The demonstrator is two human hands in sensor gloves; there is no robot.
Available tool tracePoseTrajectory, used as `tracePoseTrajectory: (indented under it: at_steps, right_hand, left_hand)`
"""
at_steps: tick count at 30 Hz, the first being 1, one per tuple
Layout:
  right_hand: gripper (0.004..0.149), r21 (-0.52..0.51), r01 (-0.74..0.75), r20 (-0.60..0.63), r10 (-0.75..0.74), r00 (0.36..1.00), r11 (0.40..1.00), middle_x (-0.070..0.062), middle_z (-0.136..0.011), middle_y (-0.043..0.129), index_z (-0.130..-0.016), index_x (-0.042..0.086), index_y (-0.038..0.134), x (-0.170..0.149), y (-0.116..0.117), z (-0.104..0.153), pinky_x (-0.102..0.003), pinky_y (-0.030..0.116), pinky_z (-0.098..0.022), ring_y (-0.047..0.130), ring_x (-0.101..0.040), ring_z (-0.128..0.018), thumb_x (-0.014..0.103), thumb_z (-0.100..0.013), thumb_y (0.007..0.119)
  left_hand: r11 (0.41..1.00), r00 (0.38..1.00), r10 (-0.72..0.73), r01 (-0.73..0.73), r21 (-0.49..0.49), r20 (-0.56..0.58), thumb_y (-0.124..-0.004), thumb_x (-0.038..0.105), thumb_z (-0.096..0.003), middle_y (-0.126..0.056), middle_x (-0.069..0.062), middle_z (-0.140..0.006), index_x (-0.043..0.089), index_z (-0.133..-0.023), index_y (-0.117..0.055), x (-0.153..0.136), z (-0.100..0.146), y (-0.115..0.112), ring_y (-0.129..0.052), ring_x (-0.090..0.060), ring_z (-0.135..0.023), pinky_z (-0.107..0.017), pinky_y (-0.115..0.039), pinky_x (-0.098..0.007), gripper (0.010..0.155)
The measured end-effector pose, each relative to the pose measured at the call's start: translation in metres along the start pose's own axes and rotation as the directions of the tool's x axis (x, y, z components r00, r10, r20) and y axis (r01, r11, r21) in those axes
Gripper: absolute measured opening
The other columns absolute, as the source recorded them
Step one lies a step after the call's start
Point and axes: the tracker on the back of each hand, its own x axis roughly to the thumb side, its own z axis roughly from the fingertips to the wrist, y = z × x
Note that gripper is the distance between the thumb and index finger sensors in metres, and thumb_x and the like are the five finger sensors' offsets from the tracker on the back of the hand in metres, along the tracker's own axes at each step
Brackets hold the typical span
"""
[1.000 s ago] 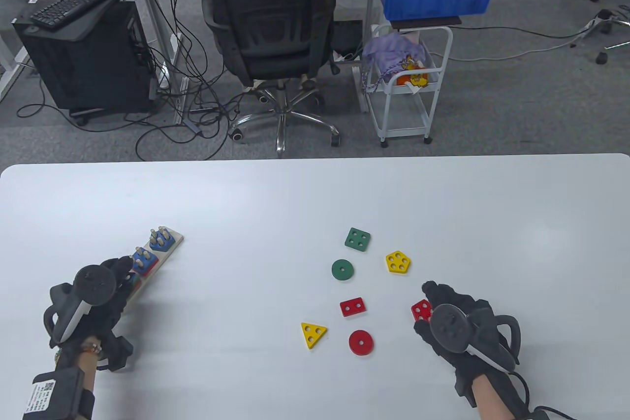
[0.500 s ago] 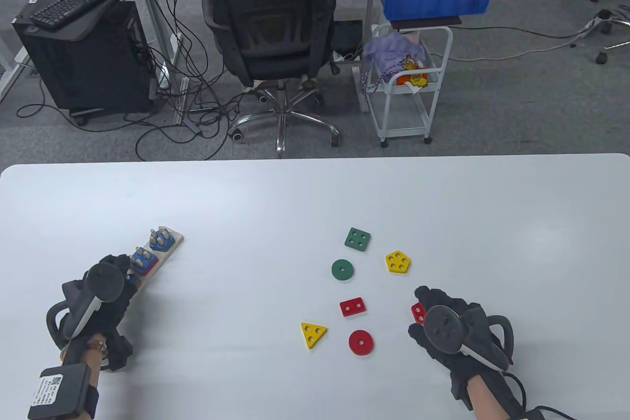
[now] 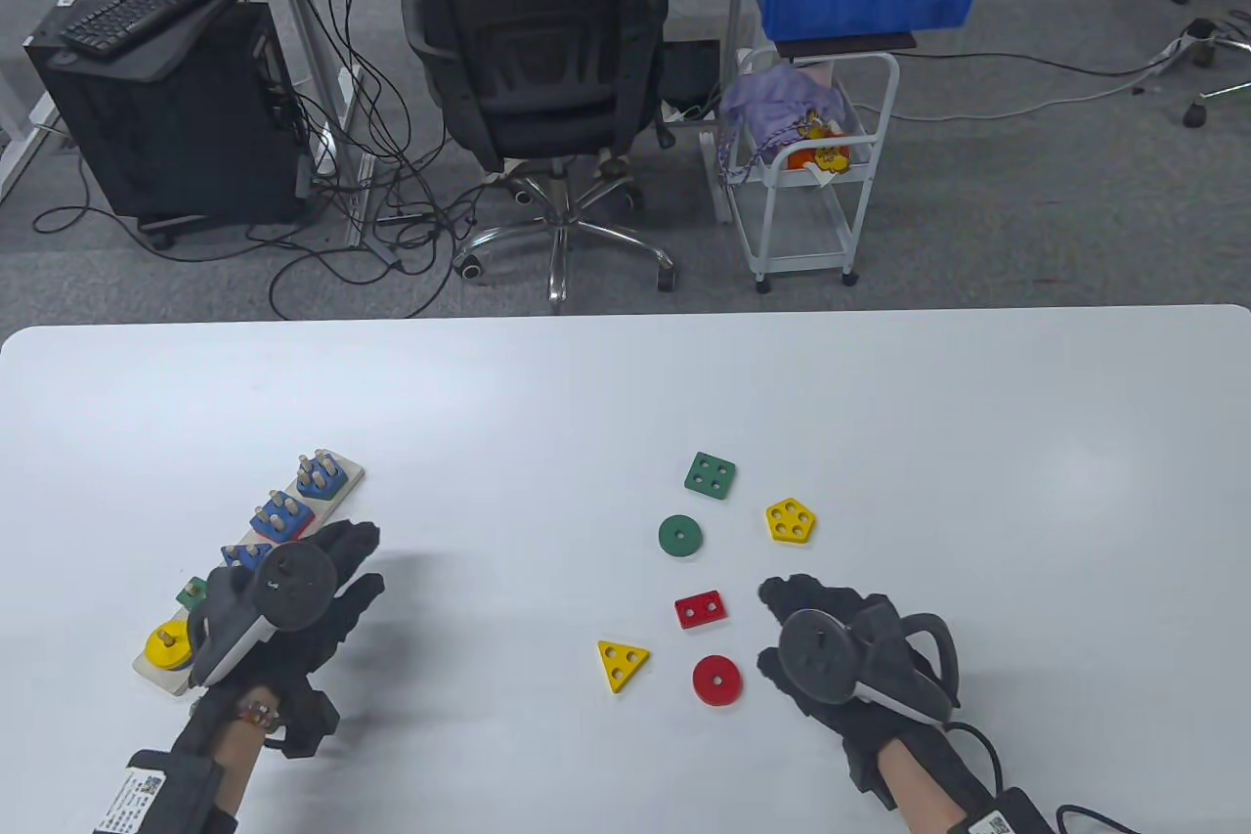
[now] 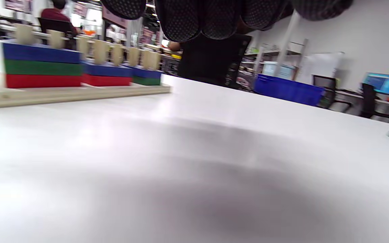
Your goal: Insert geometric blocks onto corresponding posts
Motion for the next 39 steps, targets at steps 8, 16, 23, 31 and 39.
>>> tracePoseTrajectory:
  at_steps: [8,16,23,31,39]
  right_hand:
    - [0.063,0.108,-0.254,0.072,0.248,0.966,0.961,-0.015,-0.093,0.083,-0.097,0.016,0.067,0.091,0.020,-0.048,-0.066,0.069,-0.055,0.089,-0.040,-0.075,0.053,-0.046,0.075]
    - [0.068,0.238,-0.357,0.018,0.363,0.932,0.903,-0.017,-0.085,0.089,-0.092,0.012,0.073,0.130,0.052,-0.079,-0.062,0.076,-0.049,0.096,-0.040,-0.066,0.057,-0.043,0.077]
    - [0.062,0.209,-0.338,-0.052,0.356,0.933,0.918,-0.019,-0.081,0.091,-0.090,0.010,0.076,0.137,0.054,-0.080,-0.059,0.079,-0.047,0.098,-0.038,-0.062,0.047,-0.041,0.082]
    - [0.058,0.150,-0.349,-0.055,0.360,0.931,0.925,-0.017,-0.081,0.092,-0.086,0.013,0.078,0.137,0.058,-0.080,-0.058,0.080,-0.048,0.099,-0.037,-0.060,0.050,-0.042,0.085]
    - [0.061,0.028,-0.147,-0.006,0.147,0.989,0.989,-0.017,-0.082,0.091,-0.088,0.012,0.076,0.136,0.034,-0.073,-0.059,0.079,-0.048,0.098,-0.037,-0.061,0.049,-0.040,0.086]
  left_hand:
    - [0.997,0.993,-0.039,0.046,-0.065,0.114,-0.068,0.055,-0.0503,-0.060,0.008,-0.119,0.040,-0.107,-0.057,0.030,0.014,-0.012,-0.066,-0.022,-0.110,-0.082,-0.055,-0.052,0.059]
    - [0.994,0.989,-0.054,0.067,-0.084,0.140,-0.068,0.055,-0.0503,-0.059,0.007,-0.119,0.040,-0.107,-0.057,0.036,0.016,-0.015,-0.065,-0.023,-0.110,-0.081,-0.055,-0.052,0.060]
    - [0.992,0.988,-0.065,0.079,-0.099,0.139,-0.067,0.055,-0.0504,-0.059,0.007,-0.119,0.040,-0.107,-0.057,0.036,0.016,-0.017,-0.065,-0.023,-0.111,-0.082,-0.055,-0.052,0.059]
    - [0.991,0.986,-0.040,0.059,-0.116,0.161,-0.067,0.055,-0.0505,-0.059,0.007,-0.119,0.040,-0.107,-0.057,0.041,0.017,-0.019,-0.065,-0.023,-0.111,-0.081,-0.055,-0.053,0.060]
    - [0.961,0.960,0.212,-0.171,-0.217,0.182,-0.066,0.057,-0.0507,-0.062,0.006,-0.118,0.039,-0.108,-0.056,0.047,0.018,-0.017,-0.070,-0.023,-0.108,-0.080,-0.059,-0.052,0.060]
